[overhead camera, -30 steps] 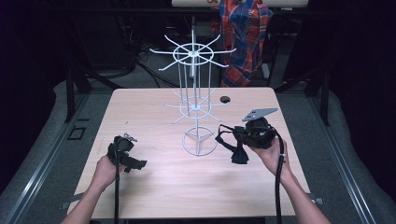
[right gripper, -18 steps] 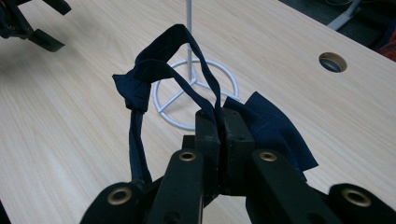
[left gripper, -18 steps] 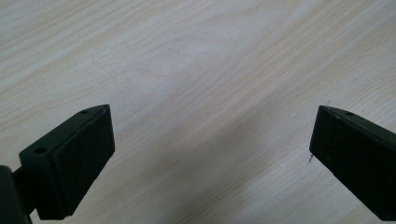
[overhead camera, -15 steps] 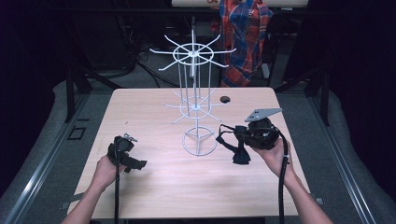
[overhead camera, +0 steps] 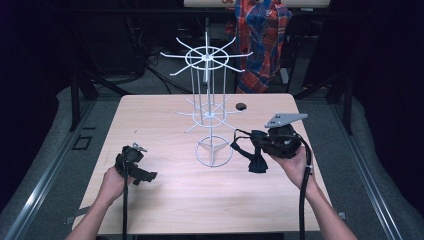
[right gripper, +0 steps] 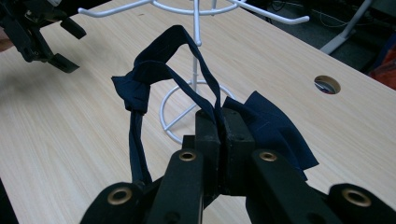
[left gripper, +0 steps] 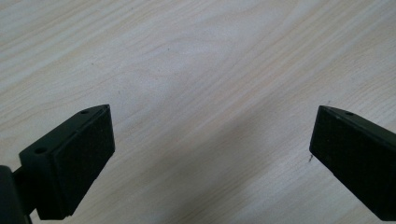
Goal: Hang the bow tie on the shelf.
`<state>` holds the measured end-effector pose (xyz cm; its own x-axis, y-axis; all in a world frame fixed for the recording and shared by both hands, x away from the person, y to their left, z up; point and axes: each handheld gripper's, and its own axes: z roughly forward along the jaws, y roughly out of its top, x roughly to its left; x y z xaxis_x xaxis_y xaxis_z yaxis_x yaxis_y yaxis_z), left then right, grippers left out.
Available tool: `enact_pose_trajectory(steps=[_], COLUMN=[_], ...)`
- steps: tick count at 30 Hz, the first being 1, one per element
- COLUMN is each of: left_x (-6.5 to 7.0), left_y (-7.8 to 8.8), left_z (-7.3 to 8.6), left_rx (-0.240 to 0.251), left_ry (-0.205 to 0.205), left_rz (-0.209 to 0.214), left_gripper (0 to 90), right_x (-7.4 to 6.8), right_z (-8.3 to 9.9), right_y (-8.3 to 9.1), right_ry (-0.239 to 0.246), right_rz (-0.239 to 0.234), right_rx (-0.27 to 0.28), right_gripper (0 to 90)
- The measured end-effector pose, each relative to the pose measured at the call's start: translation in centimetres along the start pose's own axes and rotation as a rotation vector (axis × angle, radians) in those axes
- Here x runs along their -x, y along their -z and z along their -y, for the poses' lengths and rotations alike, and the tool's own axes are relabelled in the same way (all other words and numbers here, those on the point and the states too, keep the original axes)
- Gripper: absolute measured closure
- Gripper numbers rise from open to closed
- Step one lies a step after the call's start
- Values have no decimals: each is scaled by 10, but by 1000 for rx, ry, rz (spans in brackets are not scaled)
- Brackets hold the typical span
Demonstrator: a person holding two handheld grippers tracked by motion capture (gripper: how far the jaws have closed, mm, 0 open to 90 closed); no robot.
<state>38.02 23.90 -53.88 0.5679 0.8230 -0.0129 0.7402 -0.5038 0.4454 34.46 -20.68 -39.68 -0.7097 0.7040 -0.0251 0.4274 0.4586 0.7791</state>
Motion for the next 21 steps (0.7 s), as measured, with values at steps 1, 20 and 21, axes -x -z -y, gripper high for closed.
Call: enact_pose_trajectory(steps=[1, 20, 21], left_x=[0, 0, 0], left_y=[0, 0, 0], left_z=[0, 0, 0], left_rx=[0, -1, 0], left_ry=[0, 0, 0], left_rz=[0, -2, -2], left_gripper=[1, 1, 1], right_x=[0, 4, 4], right_z=[0, -4, -3], right_y=[0, -6, -6], right_ry=[0, -18, -20], right_rz=[0, 13, 17], right_rx=[2, 5, 3], right_gripper=[864, 863, 863])
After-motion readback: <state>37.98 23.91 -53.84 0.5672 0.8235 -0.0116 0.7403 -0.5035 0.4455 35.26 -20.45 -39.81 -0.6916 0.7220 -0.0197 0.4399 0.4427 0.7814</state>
